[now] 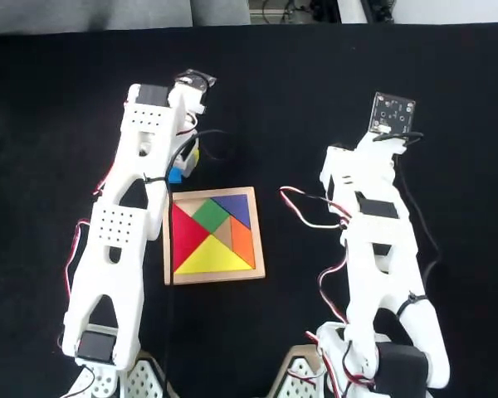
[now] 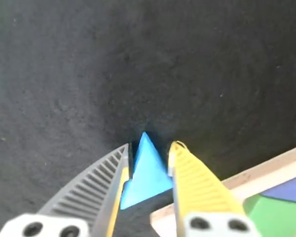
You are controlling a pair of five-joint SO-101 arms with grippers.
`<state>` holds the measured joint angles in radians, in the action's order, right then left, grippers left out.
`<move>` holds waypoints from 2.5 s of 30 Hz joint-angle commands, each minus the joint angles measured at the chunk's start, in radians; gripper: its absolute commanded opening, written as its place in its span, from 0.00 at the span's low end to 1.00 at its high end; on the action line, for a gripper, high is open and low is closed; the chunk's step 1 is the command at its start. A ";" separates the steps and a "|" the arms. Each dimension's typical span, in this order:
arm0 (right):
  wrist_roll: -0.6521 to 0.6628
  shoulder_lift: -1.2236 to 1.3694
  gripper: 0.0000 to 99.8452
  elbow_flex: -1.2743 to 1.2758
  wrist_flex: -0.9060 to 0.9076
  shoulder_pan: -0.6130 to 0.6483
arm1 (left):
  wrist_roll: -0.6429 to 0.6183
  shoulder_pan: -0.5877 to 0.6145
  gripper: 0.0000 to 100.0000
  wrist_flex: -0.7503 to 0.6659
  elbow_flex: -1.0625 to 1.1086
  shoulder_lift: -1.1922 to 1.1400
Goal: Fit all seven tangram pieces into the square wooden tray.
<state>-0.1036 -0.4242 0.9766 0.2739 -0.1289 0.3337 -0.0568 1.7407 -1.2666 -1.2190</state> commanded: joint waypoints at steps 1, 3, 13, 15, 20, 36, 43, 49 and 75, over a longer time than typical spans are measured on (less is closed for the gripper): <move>0.011 0.001 0.01 -0.007 -0.015 0.011 | 0.063 0.019 0.23 0.020 -0.041 0.014; 0.011 0.001 0.01 -0.008 -0.015 0.011 | 0.115 0.024 0.28 0.020 -0.041 0.014; 0.011 -0.002 0.01 -0.008 -0.015 0.011 | 0.282 0.025 0.28 0.021 -0.028 0.014; 0.011 -0.002 0.01 -0.008 -0.015 0.011 | 0.319 0.019 0.28 0.021 0.004 0.014; 0.011 -0.002 0.01 -0.008 -0.015 0.011 | 0.341 0.024 0.28 0.021 0.056 0.015; 0.011 -0.001 0.01 -0.010 -0.015 0.011 | 0.279 0.019 0.23 0.020 0.071 0.014; 0.011 -0.001 0.01 -0.010 -0.015 0.011 | 0.279 0.018 0.14 0.020 0.067 0.014; 0.011 -0.001 0.01 -0.010 -0.015 0.011 | 0.279 0.007 0.14 0.020 0.074 0.058; 0.048 -0.001 0.01 -0.007 -0.017 0.009 | 0.779 -0.165 0.14 -0.069 1.058 0.922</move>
<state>-0.0667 -0.4242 0.9766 0.2739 -0.1289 1.0932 -0.2117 1.7469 -0.2355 -0.3445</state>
